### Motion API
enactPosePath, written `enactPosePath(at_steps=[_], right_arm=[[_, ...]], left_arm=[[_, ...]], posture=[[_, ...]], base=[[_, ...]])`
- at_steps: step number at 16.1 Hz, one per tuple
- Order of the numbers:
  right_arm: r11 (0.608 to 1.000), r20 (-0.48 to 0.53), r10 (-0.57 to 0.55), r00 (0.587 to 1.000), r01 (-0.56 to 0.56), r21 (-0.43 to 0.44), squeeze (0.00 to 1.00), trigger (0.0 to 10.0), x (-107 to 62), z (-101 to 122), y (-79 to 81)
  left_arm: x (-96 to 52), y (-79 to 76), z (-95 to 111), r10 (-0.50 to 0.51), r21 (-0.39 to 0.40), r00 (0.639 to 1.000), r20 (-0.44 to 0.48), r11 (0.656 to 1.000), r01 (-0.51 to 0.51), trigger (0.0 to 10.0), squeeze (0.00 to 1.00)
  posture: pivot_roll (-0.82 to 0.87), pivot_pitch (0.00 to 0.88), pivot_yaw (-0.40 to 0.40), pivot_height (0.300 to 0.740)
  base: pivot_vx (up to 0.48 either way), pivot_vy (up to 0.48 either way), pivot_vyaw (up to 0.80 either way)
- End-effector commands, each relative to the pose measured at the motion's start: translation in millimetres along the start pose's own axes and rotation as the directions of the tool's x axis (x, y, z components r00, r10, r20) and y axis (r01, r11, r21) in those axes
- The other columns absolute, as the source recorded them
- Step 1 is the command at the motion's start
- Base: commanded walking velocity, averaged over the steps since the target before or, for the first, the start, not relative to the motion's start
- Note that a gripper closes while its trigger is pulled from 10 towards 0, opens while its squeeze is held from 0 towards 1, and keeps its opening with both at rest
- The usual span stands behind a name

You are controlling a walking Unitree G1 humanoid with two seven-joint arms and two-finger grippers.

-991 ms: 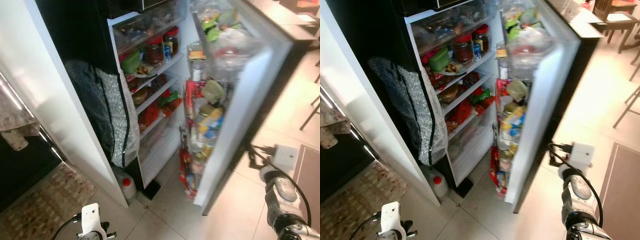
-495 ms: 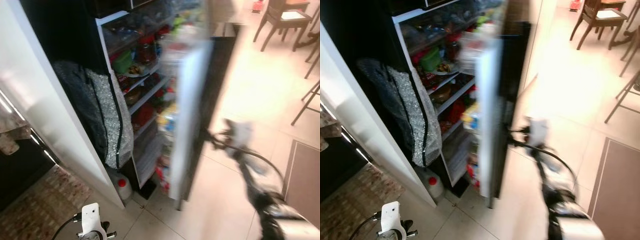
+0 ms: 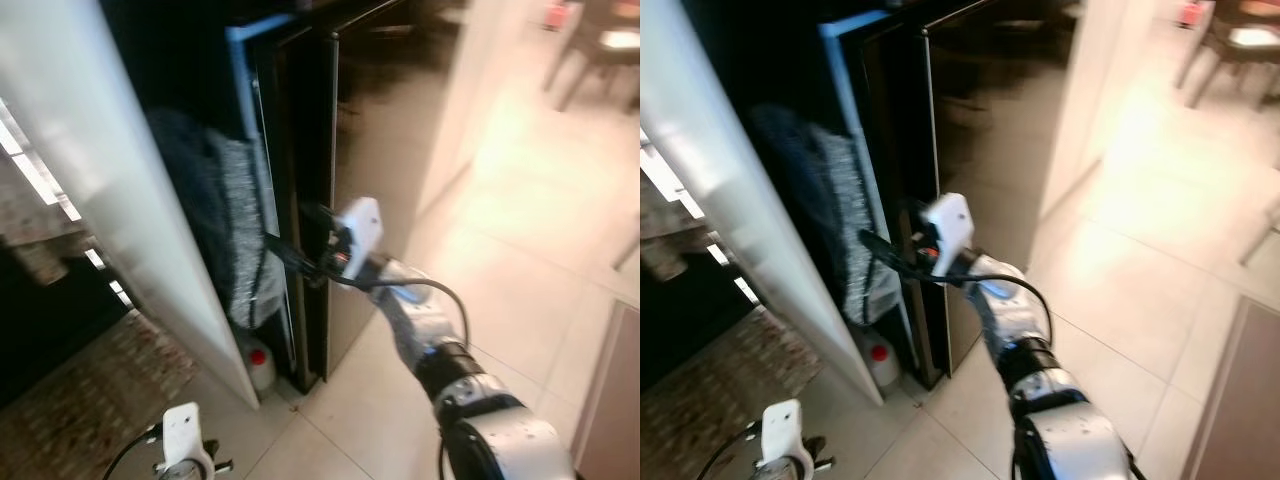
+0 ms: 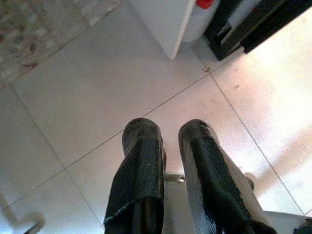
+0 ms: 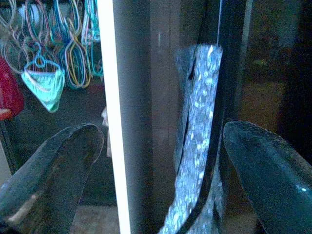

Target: Restocking fridge

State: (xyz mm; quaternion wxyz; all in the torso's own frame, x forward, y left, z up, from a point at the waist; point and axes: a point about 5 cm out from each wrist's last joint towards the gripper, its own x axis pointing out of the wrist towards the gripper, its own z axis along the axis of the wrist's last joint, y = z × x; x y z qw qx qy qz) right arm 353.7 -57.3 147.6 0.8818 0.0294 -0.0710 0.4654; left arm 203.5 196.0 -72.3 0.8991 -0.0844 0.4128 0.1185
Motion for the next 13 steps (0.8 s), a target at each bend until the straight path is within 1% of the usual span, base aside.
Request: enactPosePath(at_steps=[1, 2, 3, 5, 6, 7, 8, 9, 10, 11, 12, 13], right_arm=[[1.0, -0.012, -0.02, 1.0, 0.02, 0.012, 0.0, 10.0, -11.4, -2.3, -7.2], [0.999, -0.023, -0.031, 0.999, 0.032, 0.015, 0.0, 10.0, -17.3, -4.3, -10.5], [0.998, -0.052, -0.058, 0.997, 0.058, 0.005, 0.0, 10.0, -30.3, -8.5, -18.0], [0.995, -0.071, -0.1, 0.992, 0.1, 0.004, 0.0, 10.0, -45.0, -9.8, -28.8], [0.989, -0.09, -0.148, 0.985, 0.148, -0.013, 0.0, 10.0, -56.0, -9.7, -38.3], [0.982, -0.092, -0.19, 0.977, 0.189, -0.018, 0.0, 10.0, -63.0, -8.7, -45.0], [0.953, -0.091, -0.302, 0.949, 0.301, -0.021, 0.0, 10.0, -79.5, -6.4, -60.1], [0.925, -0.095, -0.38, 0.92, 0.379, -0.031, 0.0, 10.0, -90.4, -5.9, -69.2], [0.86, -0.108, -0.51, 0.853, 0.508, -0.05, 0.0, 10.0, -109.6, -6.8, -82.2], [0.706, -0.138, -0.705, 0.695, 0.707, -0.044, 0.0, 10.0, -144.1, -11.6, -99.5], [0.587, -0.178, -0.801, 0.571, 0.809, -0.045, 0.0, 10.0, -167.7, -17.5, -106.6], [0.485, -0.213, -0.858, 0.467, 0.873, -0.04, 0.0, 10.0, -189.4, -24.9, -108.8]], left_arm=[[-0.3, 0.1, -2.7, 0.003, 0.012, 1.0, -0.013, 1.0, -0.003, 10.0, 0.0], [-0.3, 0.1, -2.7, 0.003, 0.013, 1.0, -0.014, 1.0, -0.003, 10.0, 0.0], [-0.4, 0.1, -2.9, 0.002, 0.013, 1.0, -0.014, 1.0, -0.002, 10.0, 0.0], [-0.4, 0.2, -3.1, 0.0, 0.016, 1.0, -0.014, 1.0, 0.001, 10.0, 0.0], [-0.5, 0.5, -3.4, -0.001, 0.018, 1.0, -0.015, 1.0, 0.001, 10.0, 0.0], [-0.5, 0.6, -3.6, -0.001, 0.019, 1.0, -0.015, 1.0, 0.002, 10.0, 0.0], [-0.6, 0.7, -3.8, -0.002, 0.02, 1.0, -0.016, 1.0, 0.002, 10.0, 0.0], [-0.6, 0.7, -4.0, -0.001, 0.021, 1.0, -0.016, 1.0, 0.002, 10.0, 0.0], [-0.7, 0.8, -4.5, 0.0, 0.023, 1.0, -0.018, 1.0, 0.001, 10.0, 0.0], [-0.9, 0.9, -5.2, 0.001, 0.025, 1.0, -0.019, 1.0, 0.0, 10.0, 0.0], [-1.0, 1.0, -5.8, 0.002, 0.025, 1.0, -0.02, 1.0, -0.001, 10.0, 0.0], [-1.1, 0.9, -6.4, 0.002, 0.026, 1.0, -0.022, 1.0, -0.002, 10.0, 0.0]], posture=[[-0.04, 0.0, 0.019, 0.74], [-0.04, 0.0, 0.019, 0.74], [-0.04, 0.0, 0.02, 0.74], [-0.05, 0.0, 0.022, 0.74], [-0.05, 0.0, 0.022, 0.74], [-0.05, 0.0, 0.022, 0.74], [-0.05, 0.0, 0.025, 0.74], [-0.05, 0.0, 0.027, 0.74], [-0.04, 0.0, 0.029, 0.74], [-0.04, 0.0, 0.029, 0.74], [-0.05, 0.0, 0.027, 0.74], [-0.05, 0.0, 0.025, 0.74]], base=[[0.0, 0.0, 0.0], [0.0, 0.0, 0.0], [0.0, 0.0, 0.0], [0.0, 0.0, 0.0], [0.0, 0.0, 0.0], [0.0, 0.0, 0.0], [0.0, 0.0, 0.0], [0.0, 0.0, 0.0], [0.0, 0.0, 0.0], [0.0, 0.0, 0.0], [0.0, 0.0, 0.0], [0.0, 0.0, 0.0]])
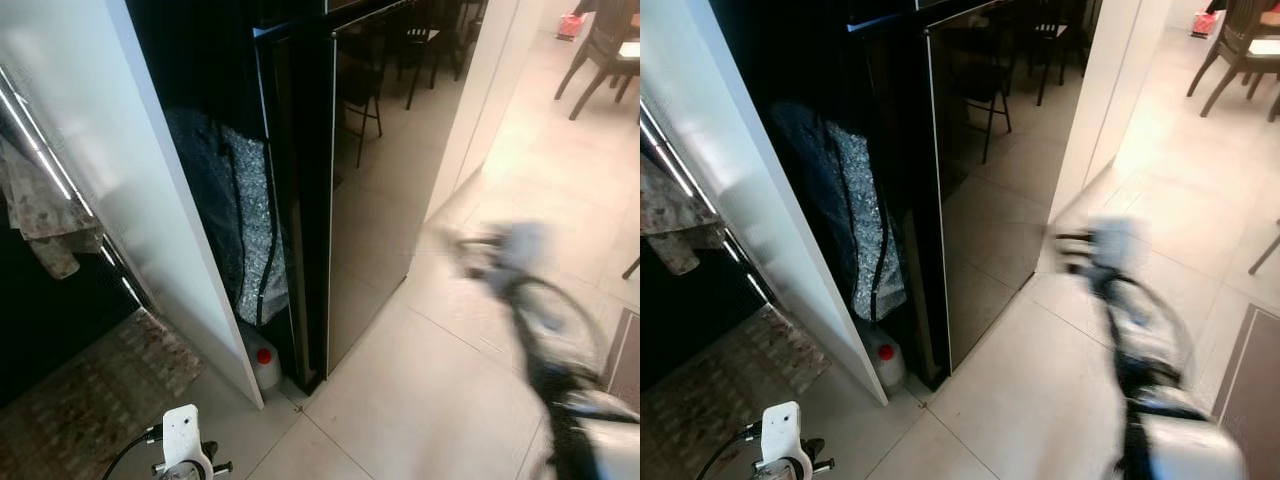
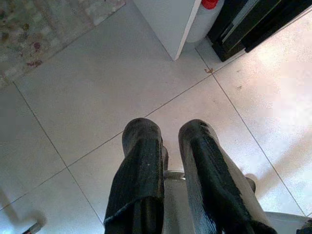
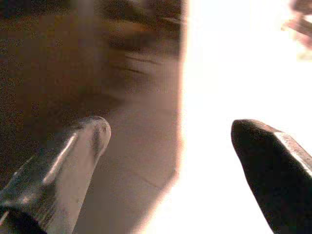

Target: Restocking fridge

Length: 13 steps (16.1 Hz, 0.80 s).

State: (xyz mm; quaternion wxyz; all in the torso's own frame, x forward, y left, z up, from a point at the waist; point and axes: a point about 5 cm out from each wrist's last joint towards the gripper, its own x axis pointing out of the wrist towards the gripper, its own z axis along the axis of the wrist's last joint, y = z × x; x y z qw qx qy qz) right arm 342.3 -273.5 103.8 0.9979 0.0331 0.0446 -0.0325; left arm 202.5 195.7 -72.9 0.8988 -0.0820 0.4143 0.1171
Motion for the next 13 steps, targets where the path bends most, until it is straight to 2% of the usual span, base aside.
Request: enactPosePath(at_steps=[1, 2, 3, 4, 5, 6, 8, 9, 10, 11, 12, 13], right_arm=[[0.984, -0.124, -0.165, 0.978, 0.173, 0.049, 0.0, 10.0, -17.6, -29.9, -22.7], [0.961, -0.229, -0.26, 0.938, 0.274, 0.032, 0.0, 10.0, -34.4, -52.6, -37.6], [0.952, -0.279, -0.286, 0.917, 0.306, 0.03, 0.0, 10.0, -43.3, -64.6, -41.9], [0.939, -0.422, -0.31, 0.852, 0.345, 0.008, 0.0, 10.0, -69.4, -99.8, -44.8], [0.941, -0.488, -0.302, 0.819, 0.338, -0.013, 0.0, 10.0, -81.4, -116.3, -41.4], [0.948, -0.594, -0.275, 0.756, 0.315, -0.037, 0.0, 10.0, -104.1, -144.3, -32.4], [0.944, -0.743, -0.236, 0.627, 0.33, -0.022, 0.0, 10.0, -147.2, -189.0, -7.5], [0.946, -0.776, -0.202, 0.597, 0.325, 0.004, 0.0, 10.0, -159.2, -201.9, 8.2], [0.949, -0.781, -0.19, 0.594, 0.316, 0.01, 0.0, 10.0, -160.9, -204.3, 12.7], [0.951, -0.792, -0.148, 0.592, 0.306, 0.052, 0.0, 10.0, -166.0, -211.8, 30.0], [0.962, -0.806, -0.117, 0.58, 0.269, 0.054, 0.0, 10.0, -169.4, -216.1, 40.3], [0.968, -0.812, -0.104, 0.575, 0.246, 0.05, 0.0, 10.0, -170.5, -217.5, 44.0]], left_arm=[[-1.0, 0.4, -6.1, 0.002, 0.021, 1.0, -0.022, 1.0, -0.001, 10.0, 0.0], [-1.2, -0.1, -7.0, 0.001, 0.021, 1.0, -0.024, 1.0, 0.0, 10.0, 0.0], [-1.2, -0.3, -7.4, 0.0, 0.023, 1.0, -0.027, 1.0, 0.0, 10.0, 0.0], [-1.4, -0.5, -8.5, -0.002, 0.025, 1.0, -0.031, 1.0, 0.003, 10.0, 0.0], [-1.5, -0.5, -9.0, -0.002, 0.028, 0.999, -0.034, 1.0, 0.003, 10.0, 0.0], [-1.5, -0.4, -10.0, -0.002, 0.035, 0.999, -0.045, 0.999, 0.004, 10.0, 0.0], [-1.8, 0.1, -11.7, -0.006, 0.033, 0.998, -0.055, 0.999, 0.007, 10.0, 0.0], [-1.9, 0.7, -12.7, -0.008, 0.039, 0.998, -0.066, 0.999, 0.011, 10.0, 0.0], [-1.9, 1.0, -13.3, -0.008, 0.042, 0.997, -0.071, 0.999, 0.011, 10.0, 0.0], [-2.1, 1.2, -14.0, -0.021, 0.056, 0.997, -0.077, 0.998, 0.025, 10.0, 0.0], [-2.1, 1.3, -14.3, -0.029, 0.079, 0.996, -0.083, 0.996, 0.036, 10.0, 0.0], [-2.2, 1.2, -14.8, -0.033, 0.094, 0.995, -0.089, 0.995, 0.041, 10.0, 0.0]], posture=[[-0.05, 0.0, 0.021, 0.74], [-0.05, 0.0, 0.017, 0.74], [-0.05, 0.0, 0.016, 0.74], [-0.06, 0.0, 0.015, 0.74], [-0.06, 0.0, 0.014, 0.74], [-0.06, 0.0, 0.013, 0.74], [-0.05, 0.0, 0.015, 0.74], [-0.05, 0.0, 0.021, 0.74], [-0.05, 0.0, 0.022, 0.74], [-0.06, 0.0, 0.029, 0.74], [-0.06, 0.0, 0.03, 0.74], [-0.06, 0.0, 0.031, 0.74]], base=[[0.0, 0.0, 0.0], [0.0, 0.0, 0.0], [0.0, 0.0, 0.0], [0.0, 0.0, 0.0], [0.0, 0.0, 0.0], [0.0, 0.0, 0.0], [0.0, 0.0, 0.0], [0.0, 0.0, 0.0], [0.0, 0.0, 0.0], [0.0, 0.0, 0.0], [0.0, 0.0, 0.0], [0.0, 0.0, 0.0]])
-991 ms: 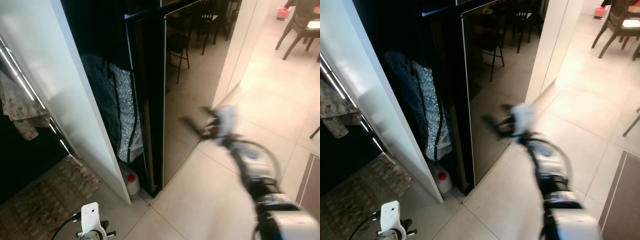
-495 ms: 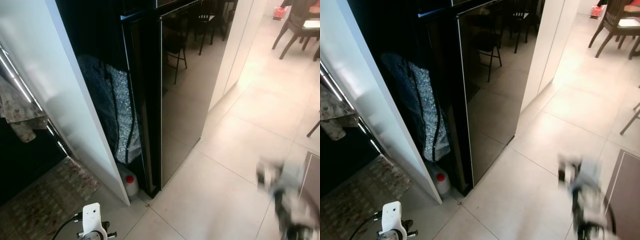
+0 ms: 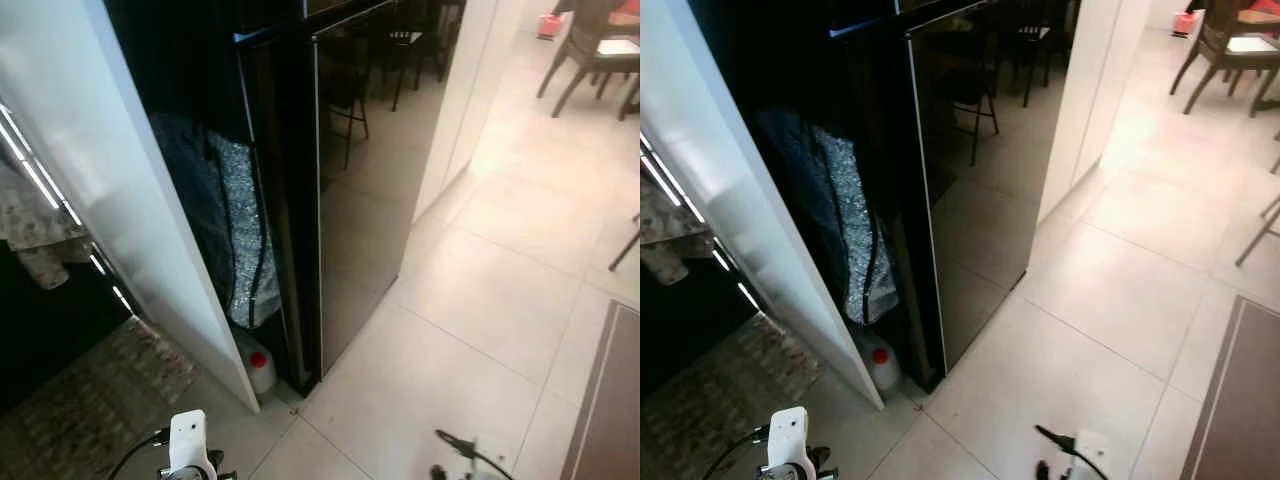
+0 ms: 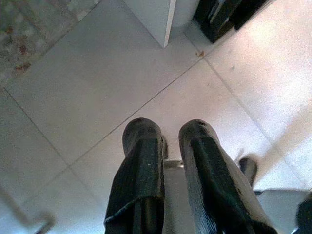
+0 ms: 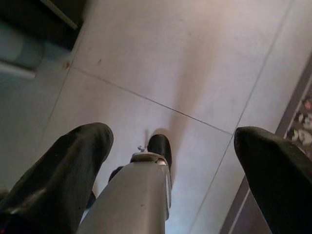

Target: Restocking fridge

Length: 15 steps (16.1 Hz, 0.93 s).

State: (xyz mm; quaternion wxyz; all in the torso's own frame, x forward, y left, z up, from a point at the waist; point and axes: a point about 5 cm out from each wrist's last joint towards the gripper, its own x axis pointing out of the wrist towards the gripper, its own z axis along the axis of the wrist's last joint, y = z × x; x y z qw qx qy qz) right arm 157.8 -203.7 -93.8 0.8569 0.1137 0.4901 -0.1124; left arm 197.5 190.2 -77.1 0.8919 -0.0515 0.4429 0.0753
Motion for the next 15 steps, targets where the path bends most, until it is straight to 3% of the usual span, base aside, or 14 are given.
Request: enactPosePath(at_steps=[1, 2, 4, 6, 11, 13, 15], right_arm=[[0.999, 0.003, 0.006, 1.0, -0.006, -0.047, 0.0, 10.0, 0.5, 2.6, 2.2], [0.998, 0.036, 0.02, 0.999, -0.018, -0.066, 0.0, 10.0, 1.8, 13.7, 6.6], [1.0, 0.047, -0.004, 0.999, 0.004, 0.001, 0.0, 10.0, 2.1, 19.2, 4.1], [0.998, 0.036, 0.022, 0.999, -0.019, -0.06, 0.0, 10.0, 2.1, 17.4, 6.4], [0.997, 0.003, 0.007, 1.0, -0.007, -0.083, 0.0, 10.0, 1.3, 10.2, 1.8], [0.997, 0.013, 0.02, 1.0, -0.019, -0.081, 0.0, 10.0, 3.1, 14.7, 15.9], [0.997, 0.018, 0.025, 1.0, -0.024, -0.076, 0.0, 10.0, 3.2, 15.3, 17.5]], left_arm=[[-1.1, 4.5, -7.3, 0.003, 0.046, 0.999, -0.038, 0.999, -0.001, 10.0, 0.0], [-1.2, 4.5, -7.9, 0.006, 0.039, 0.999, -0.039, 0.999, -0.005, 10.0, 0.0], [-1.2, 3.8, -8.2, 0.008, 0.029, 0.999, -0.038, 1.0, -0.007, 10.0, 0.0], [-0.9, 3.7, -5.9, 0.011, 0.051, 0.999, -0.032, 0.999, -0.01, 10.0, 0.0], [0.1, 2.6, -0.6, -0.004, 0.079, 1.0, -0.026, 0.997, 0.006, 10.0, 0.0], [0.4, 3.4, 1.1, -0.001, 0.096, 1.0, -0.024, 0.995, 0.004, 10.0, 0.0], [0.5, 3.3, 1.9, -0.002, 0.094, 1.0, -0.021, 0.996, 0.004, 10.0, 0.0]], posture=[[-0.06, 0.0, 0.031, 0.74], [-0.06, 0.0, 0.029, 0.74], [-0.06, 0.0, 0.026, 0.74], [-0.05, 0.0, 0.022, 0.74], [-0.04, 0.0, 0.021, 0.74], [-0.04, 0.0, 0.023, 0.74], [-0.04, 0.0, 0.023, 0.74]], base=[[0.0, 0.0, 0.0], [0.0, 0.0, 0.0], [0.0, 0.0, -0.39], [0.0, 0.0, -0.75], [0.0, 0.0, -0.74], [0.0, -0.142, -0.74], [0.0, -0.135, -0.73]])
